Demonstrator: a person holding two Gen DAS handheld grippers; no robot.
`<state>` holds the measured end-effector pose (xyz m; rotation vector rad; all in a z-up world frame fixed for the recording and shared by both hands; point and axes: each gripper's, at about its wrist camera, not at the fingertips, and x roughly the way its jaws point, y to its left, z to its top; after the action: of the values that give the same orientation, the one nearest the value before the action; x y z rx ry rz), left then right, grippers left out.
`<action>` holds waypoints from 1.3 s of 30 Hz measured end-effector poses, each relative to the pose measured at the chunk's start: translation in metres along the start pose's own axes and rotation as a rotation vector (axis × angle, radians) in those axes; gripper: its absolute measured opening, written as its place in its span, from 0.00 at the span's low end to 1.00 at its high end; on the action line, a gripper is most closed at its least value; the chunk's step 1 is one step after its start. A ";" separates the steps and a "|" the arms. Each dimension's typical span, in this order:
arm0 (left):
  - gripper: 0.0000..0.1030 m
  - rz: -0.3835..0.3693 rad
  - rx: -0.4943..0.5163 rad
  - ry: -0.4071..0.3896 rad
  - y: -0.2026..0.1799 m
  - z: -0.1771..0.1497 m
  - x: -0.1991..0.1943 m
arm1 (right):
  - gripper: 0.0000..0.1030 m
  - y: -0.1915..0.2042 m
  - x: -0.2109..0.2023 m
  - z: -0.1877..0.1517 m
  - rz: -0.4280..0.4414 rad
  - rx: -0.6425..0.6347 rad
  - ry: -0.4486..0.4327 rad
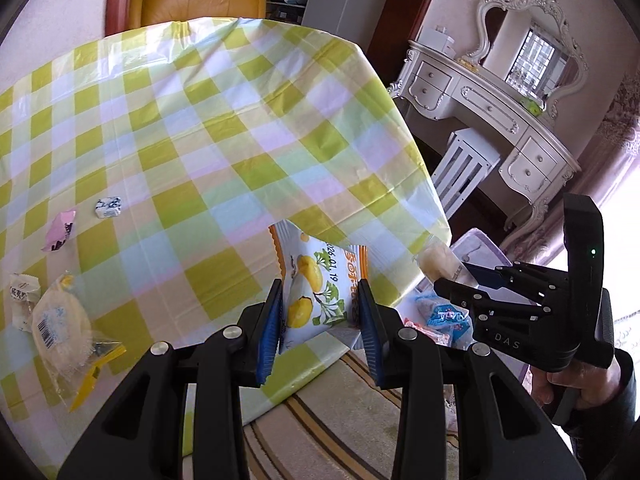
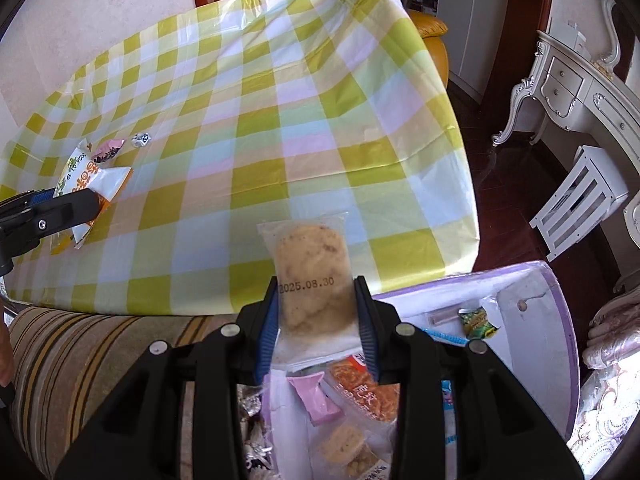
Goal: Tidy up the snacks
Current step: 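Carry both held packets with both tools over the white box, then open left tool to drop the fruit bag while right tool releases the biscuit packet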
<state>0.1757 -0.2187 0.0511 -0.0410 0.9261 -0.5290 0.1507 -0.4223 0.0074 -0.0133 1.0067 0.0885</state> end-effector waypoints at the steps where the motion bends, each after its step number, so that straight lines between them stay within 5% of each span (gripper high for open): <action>1: 0.34 -0.015 0.015 0.014 -0.008 0.000 0.005 | 0.35 -0.008 -0.001 -0.003 -0.010 0.011 0.003; 15: 0.34 -0.148 0.258 0.235 -0.107 -0.019 0.065 | 0.35 -0.094 -0.002 -0.057 -0.096 0.162 0.054; 25: 0.35 -0.196 0.357 0.301 -0.142 -0.033 0.077 | 0.35 -0.141 -0.004 -0.087 -0.156 0.265 0.083; 29: 0.47 -0.208 0.388 0.322 -0.151 -0.039 0.079 | 0.36 -0.150 -0.004 -0.091 -0.175 0.289 0.088; 33: 0.48 -0.211 0.376 0.320 -0.148 -0.038 0.079 | 0.57 -0.152 -0.006 -0.090 -0.205 0.299 0.081; 39: 0.50 -0.212 0.337 0.304 -0.140 -0.035 0.077 | 0.59 -0.147 -0.005 -0.085 -0.186 0.295 0.079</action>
<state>0.1275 -0.3689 0.0082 0.2547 1.1236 -0.9008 0.0880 -0.5732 -0.0383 0.1604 1.0854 -0.2323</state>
